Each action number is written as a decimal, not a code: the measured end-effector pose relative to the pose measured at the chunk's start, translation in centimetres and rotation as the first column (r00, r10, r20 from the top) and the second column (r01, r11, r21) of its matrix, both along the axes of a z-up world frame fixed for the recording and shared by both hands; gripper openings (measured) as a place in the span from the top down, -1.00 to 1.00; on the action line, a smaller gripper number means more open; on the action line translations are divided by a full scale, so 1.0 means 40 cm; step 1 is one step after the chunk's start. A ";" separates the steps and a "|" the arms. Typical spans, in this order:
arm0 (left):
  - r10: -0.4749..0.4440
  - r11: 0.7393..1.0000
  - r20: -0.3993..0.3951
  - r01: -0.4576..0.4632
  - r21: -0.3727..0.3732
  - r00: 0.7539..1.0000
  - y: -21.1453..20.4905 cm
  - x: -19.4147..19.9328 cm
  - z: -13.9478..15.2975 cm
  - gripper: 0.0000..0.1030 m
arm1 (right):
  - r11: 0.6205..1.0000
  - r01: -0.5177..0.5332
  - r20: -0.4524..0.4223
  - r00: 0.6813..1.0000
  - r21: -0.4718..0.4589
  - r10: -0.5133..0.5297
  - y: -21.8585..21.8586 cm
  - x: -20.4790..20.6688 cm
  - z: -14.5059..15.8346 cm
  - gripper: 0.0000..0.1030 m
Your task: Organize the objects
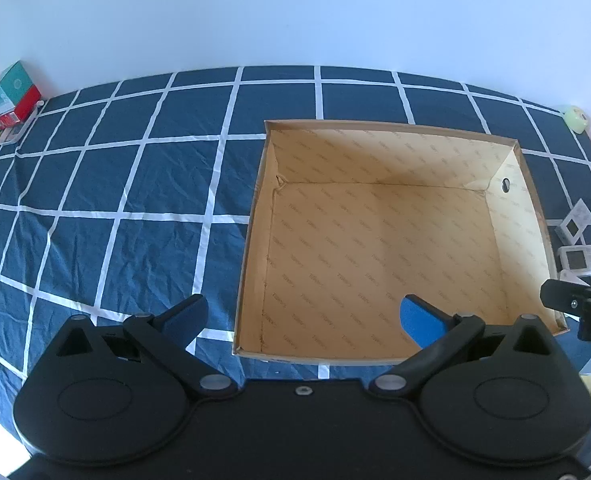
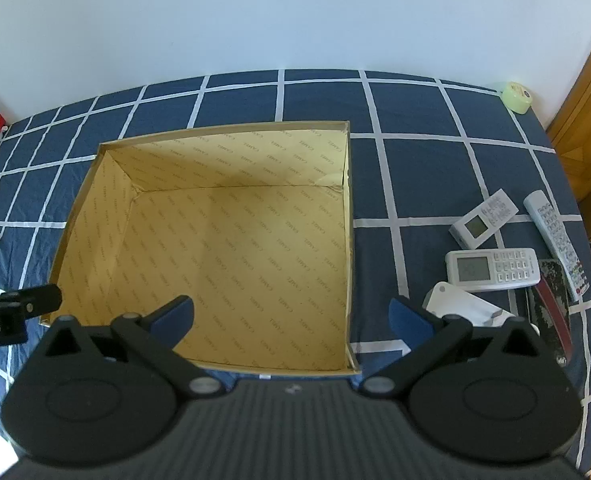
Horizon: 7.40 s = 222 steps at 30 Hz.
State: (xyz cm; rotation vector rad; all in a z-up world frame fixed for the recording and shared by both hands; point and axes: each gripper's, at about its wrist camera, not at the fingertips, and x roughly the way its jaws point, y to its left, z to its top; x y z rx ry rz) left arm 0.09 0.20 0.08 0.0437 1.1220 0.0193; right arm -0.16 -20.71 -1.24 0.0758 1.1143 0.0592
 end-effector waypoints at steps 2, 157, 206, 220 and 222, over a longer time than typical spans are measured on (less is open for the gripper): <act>-0.001 1.000 0.001 0.001 0.001 1.000 -0.001 -0.002 0.000 -1.00 | 1.000 0.000 0.001 1.000 0.001 0.000 -0.001 -0.002 0.000 -1.00; -0.229 0.971 -0.020 0.227 -0.074 0.973 -0.623 0.026 -0.024 -1.00 | 0.976 0.208 -0.018 0.978 0.058 -0.208 -0.620 -0.053 0.025 -1.00; -0.187 0.955 -0.327 0.093 -0.282 0.926 -0.865 0.269 -0.420 -1.00 | 0.994 0.040 -0.337 0.942 0.104 -0.002 -0.740 0.307 -0.360 -0.65; -0.206 0.941 -0.339 0.092 -0.325 0.918 -0.873 0.285 -0.442 -0.80 | 0.997 0.005 -0.338 0.941 0.073 0.020 -0.727 0.312 -0.361 -0.50; -0.206 0.939 -0.341 0.086 -0.334 0.917 -0.870 0.287 -0.442 -0.74 | 0.997 -0.001 -0.338 0.941 0.073 0.026 -0.723 0.310 -0.358 -0.42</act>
